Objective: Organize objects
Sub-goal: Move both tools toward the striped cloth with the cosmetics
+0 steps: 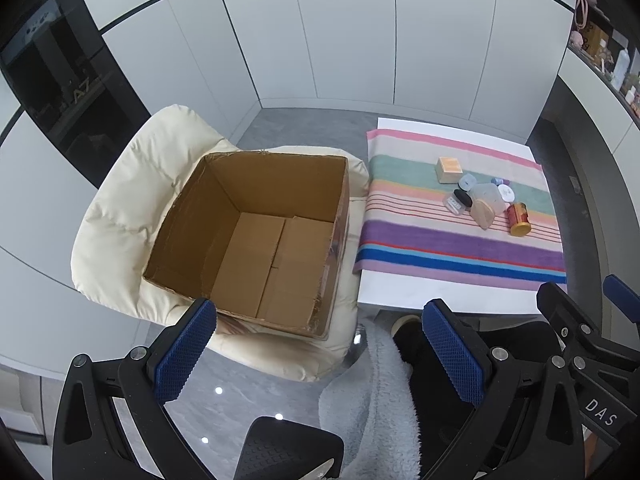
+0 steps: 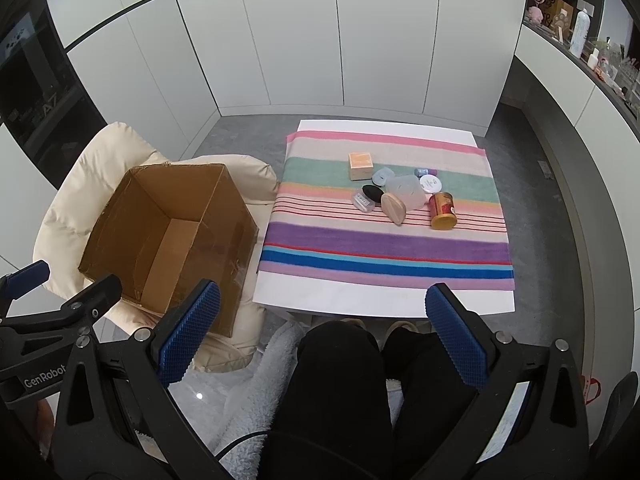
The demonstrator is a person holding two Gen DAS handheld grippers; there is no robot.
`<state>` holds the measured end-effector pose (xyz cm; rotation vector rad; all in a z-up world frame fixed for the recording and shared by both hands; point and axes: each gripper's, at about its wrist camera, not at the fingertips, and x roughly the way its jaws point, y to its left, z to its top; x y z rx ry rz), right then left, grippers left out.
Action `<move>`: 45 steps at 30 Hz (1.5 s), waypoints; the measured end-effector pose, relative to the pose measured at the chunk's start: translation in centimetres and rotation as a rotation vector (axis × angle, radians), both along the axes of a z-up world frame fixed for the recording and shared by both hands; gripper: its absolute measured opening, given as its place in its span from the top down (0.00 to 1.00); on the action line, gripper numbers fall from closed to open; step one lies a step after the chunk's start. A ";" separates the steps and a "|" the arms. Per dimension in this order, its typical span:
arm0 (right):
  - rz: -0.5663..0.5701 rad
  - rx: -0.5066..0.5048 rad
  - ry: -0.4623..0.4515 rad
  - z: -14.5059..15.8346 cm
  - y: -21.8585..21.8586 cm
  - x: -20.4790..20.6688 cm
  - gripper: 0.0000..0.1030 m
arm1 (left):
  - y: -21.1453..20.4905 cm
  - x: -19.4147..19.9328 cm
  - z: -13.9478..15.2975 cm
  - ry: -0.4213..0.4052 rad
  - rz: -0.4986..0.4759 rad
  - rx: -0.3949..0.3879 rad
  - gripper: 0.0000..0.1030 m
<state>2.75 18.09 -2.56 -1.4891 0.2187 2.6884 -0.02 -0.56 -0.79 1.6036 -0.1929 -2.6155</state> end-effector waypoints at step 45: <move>-0.157 -0.061 -0.067 -3.5 12.1 -0.9 0.00 | 9.2 -2.5 -3.4 0.012 -0.148 0.212 0.00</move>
